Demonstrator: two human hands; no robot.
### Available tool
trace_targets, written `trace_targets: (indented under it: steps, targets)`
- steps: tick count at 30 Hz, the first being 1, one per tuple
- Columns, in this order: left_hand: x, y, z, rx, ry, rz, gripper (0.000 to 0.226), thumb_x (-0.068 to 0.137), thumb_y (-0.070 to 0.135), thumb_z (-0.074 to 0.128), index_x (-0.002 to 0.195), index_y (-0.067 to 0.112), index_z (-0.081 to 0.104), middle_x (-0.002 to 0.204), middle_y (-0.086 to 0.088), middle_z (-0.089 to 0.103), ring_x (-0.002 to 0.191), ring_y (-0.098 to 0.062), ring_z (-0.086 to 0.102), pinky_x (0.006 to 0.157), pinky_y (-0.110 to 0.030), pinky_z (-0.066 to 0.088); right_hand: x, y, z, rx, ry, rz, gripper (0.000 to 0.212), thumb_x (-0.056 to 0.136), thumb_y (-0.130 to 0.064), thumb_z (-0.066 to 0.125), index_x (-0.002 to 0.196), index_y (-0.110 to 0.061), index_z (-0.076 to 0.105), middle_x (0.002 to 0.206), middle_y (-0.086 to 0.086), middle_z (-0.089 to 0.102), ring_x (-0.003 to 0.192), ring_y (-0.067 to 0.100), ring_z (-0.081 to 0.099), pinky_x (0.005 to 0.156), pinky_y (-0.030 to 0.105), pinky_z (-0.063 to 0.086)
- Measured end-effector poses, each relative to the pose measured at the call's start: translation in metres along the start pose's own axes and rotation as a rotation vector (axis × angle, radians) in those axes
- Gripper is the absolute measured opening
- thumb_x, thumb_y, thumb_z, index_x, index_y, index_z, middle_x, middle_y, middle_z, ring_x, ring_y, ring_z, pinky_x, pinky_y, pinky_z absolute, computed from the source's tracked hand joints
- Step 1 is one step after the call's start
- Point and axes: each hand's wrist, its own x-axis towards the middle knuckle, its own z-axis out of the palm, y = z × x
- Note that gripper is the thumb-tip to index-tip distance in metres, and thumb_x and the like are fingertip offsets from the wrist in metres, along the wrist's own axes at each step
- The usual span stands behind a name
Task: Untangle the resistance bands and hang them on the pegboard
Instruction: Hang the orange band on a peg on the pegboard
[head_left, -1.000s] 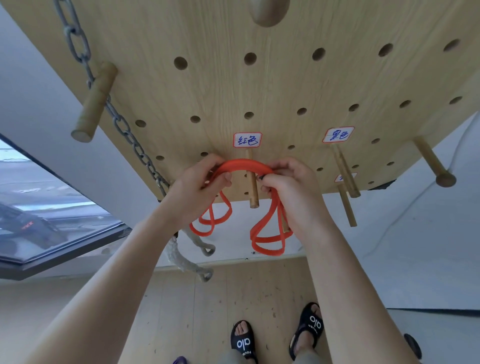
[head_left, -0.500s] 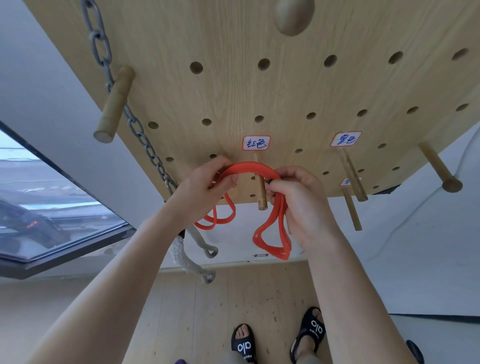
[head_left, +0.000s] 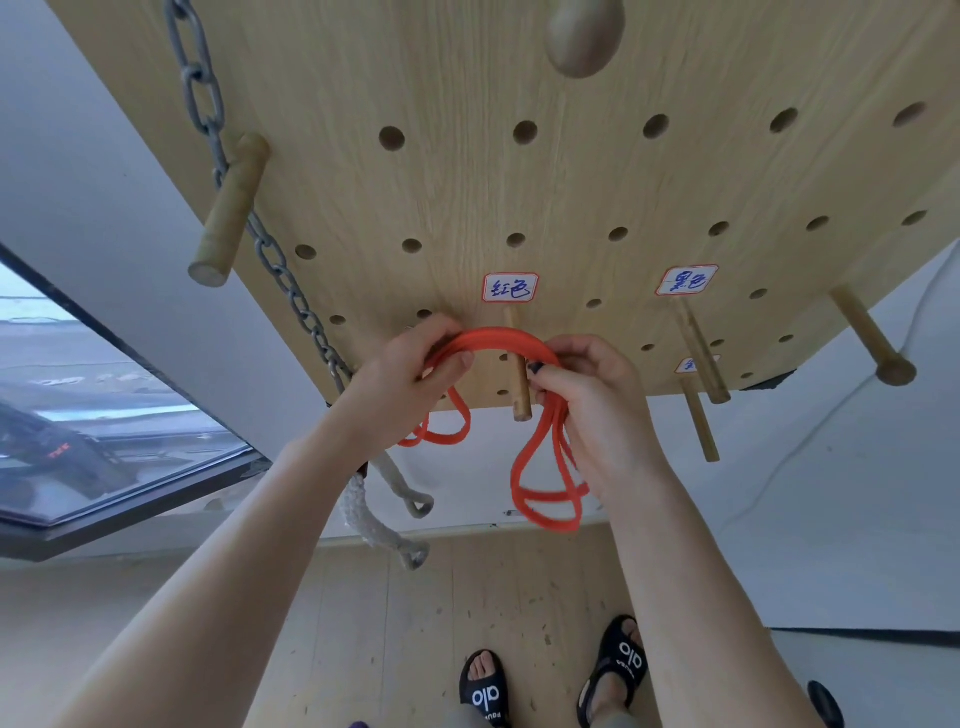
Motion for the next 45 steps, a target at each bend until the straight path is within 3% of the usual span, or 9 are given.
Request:
trace_targets:
  steps: [4,10,18,21,27,31,35,40,45]
  targets:
    - [-0.001,0.000,0.004,0.036,0.052,0.020,0.004,0.105,0.026,0.056,0.101,0.026,0.058,0.078,0.005,0.057,0.067,-0.009,0.050,0.062,-0.020,0.040,0.004,0.011,-0.006,-0.005,-0.046,-0.077,0.019,0.086,0.000,0.066,0.099,-0.013,0.068,0.096,0.010,0.075,0.095,0.024,0.072,0.085,0.033,0.052]
    - [-0.005,0.002,0.008,0.066,0.082,0.030,0.006,0.105,0.028,0.056,0.102,0.025,0.060,0.080,0.002,0.063,0.072,-0.021,0.061,0.068,-0.047,0.053,0.016,0.011,-0.013,-0.048,-0.095,-0.139,0.020,0.084,-0.004,0.069,0.102,-0.014,0.070,0.100,0.011,0.075,0.103,0.030,0.071,0.093,0.043,0.054]
    - [0.008,0.016,-0.001,0.164,0.181,0.031,0.011,0.103,0.030,0.057,0.105,0.021,0.064,0.073,0.000,0.061,0.063,-0.015,0.057,0.059,-0.034,0.049,0.037,0.003,-0.008,-0.083,-0.067,-0.214,0.022,0.090,0.005,0.068,0.102,-0.014,0.070,0.099,0.006,0.076,0.098,0.020,0.072,0.088,0.032,0.055]
    - [0.008,0.019,0.001,0.370,0.198,0.020,0.014,0.103,0.030,0.057,0.104,0.018,0.064,0.068,0.004,0.053,0.057,-0.014,0.051,0.050,-0.028,0.040,0.042,0.008,-0.003,-0.076,-0.053,-0.220,0.023,0.090,0.007,0.065,0.103,-0.012,0.069,0.101,0.010,0.076,0.098,0.022,0.072,0.087,0.033,0.056]
    - [0.011,0.029,0.008,0.793,0.346,0.110,0.018,0.095,0.030,0.063,0.095,0.012,0.064,0.078,-0.007,0.065,0.067,-0.032,0.061,0.060,-0.034,0.042,0.045,0.013,-0.001,-0.047,-0.029,-0.232,0.022,0.089,0.008,0.064,0.106,-0.005,0.070,0.103,0.012,0.076,0.100,0.025,0.072,0.086,0.029,0.058]
    - [0.013,0.037,0.012,0.796,0.392,0.174,0.023,0.102,0.034,0.057,0.111,0.013,0.061,0.090,-0.006,0.062,0.070,-0.029,0.057,0.058,-0.036,0.043,0.049,0.013,-0.003,-0.026,-0.059,-0.236,0.024,0.088,0.009,0.065,0.103,-0.008,0.071,0.103,0.014,0.076,0.102,0.028,0.072,0.088,0.030,0.057]
    - [0.017,0.048,0.014,0.786,0.334,0.226,0.025,0.101,0.022,0.059,0.126,0.016,0.060,0.100,-0.008,0.053,0.071,-0.025,0.049,0.054,-0.034,0.040,0.051,0.012,-0.005,0.005,-0.079,-0.207,0.024,0.085,0.010,0.067,0.103,-0.006,0.071,0.103,0.016,0.076,0.101,0.030,0.072,0.085,0.031,0.057]
    - [0.025,0.043,0.015,0.793,0.324,0.300,0.018,0.094,0.008,0.067,0.111,0.014,0.065,0.101,-0.009,0.054,0.078,-0.024,0.051,0.051,-0.034,0.043,0.051,0.009,-0.011,-0.079,-0.119,-0.200,0.024,0.082,0.000,0.073,0.105,-0.009,0.072,0.103,0.011,0.076,0.103,0.028,0.072,0.090,0.037,0.058]
    - [0.025,0.038,0.019,0.779,0.364,0.326,0.009,0.101,0.015,0.058,0.104,0.013,0.067,0.101,-0.008,0.059,0.081,-0.025,0.056,0.053,-0.040,0.049,0.050,0.006,-0.024,-0.209,-0.136,-0.207,0.030,0.081,0.002,0.076,0.105,-0.015,0.070,0.104,0.005,0.076,0.102,0.019,0.071,0.090,0.034,0.057]
